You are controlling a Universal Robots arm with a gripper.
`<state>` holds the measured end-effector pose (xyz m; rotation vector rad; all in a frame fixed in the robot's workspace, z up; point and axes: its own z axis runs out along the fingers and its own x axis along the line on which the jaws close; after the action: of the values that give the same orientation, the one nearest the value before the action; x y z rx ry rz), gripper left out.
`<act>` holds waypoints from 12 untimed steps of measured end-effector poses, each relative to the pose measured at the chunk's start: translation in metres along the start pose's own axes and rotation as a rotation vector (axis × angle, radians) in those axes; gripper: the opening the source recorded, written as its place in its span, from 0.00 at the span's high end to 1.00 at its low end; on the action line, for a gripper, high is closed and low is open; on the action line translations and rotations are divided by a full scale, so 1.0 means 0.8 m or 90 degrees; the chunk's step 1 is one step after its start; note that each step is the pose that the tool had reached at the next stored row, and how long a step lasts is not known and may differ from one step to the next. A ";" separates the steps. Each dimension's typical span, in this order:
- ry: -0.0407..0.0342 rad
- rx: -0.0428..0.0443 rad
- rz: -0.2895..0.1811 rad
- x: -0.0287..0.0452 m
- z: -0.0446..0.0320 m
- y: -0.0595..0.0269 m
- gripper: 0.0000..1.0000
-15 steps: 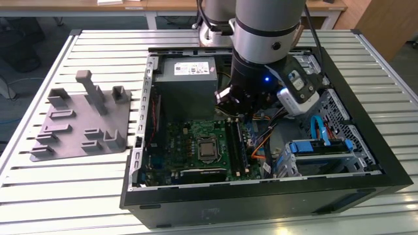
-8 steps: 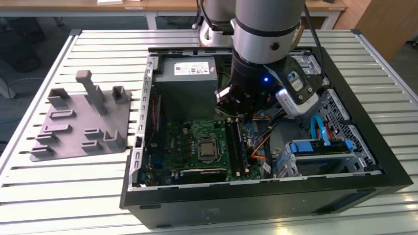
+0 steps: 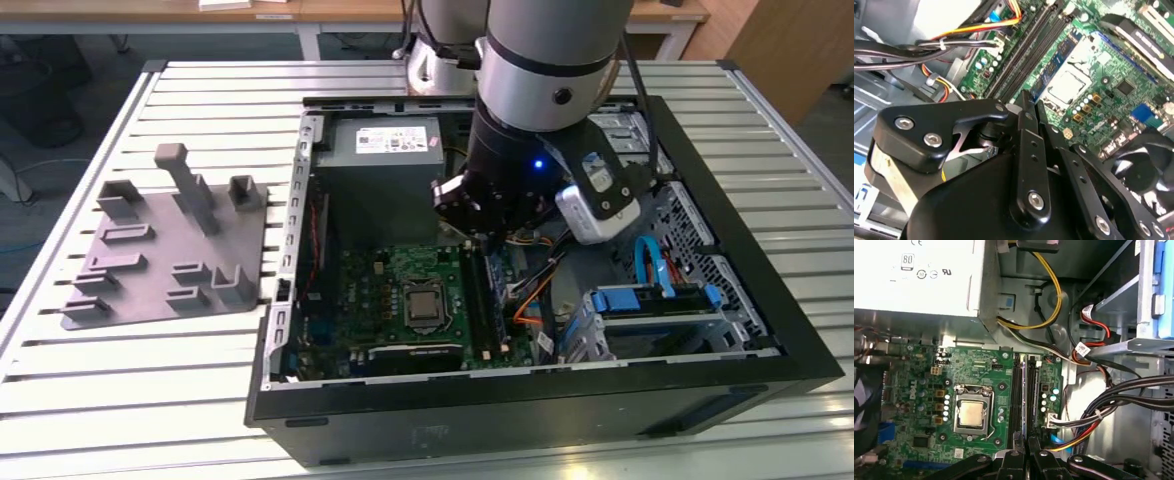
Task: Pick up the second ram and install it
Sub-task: 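Insert the second ram into the second slot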
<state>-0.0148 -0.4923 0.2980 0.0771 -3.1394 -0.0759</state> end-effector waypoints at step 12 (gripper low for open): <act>-0.0031 -0.0007 0.066 0.0000 0.0029 0.000 0.86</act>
<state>-0.0148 -0.4922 0.2957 -0.0860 -3.1415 -0.0777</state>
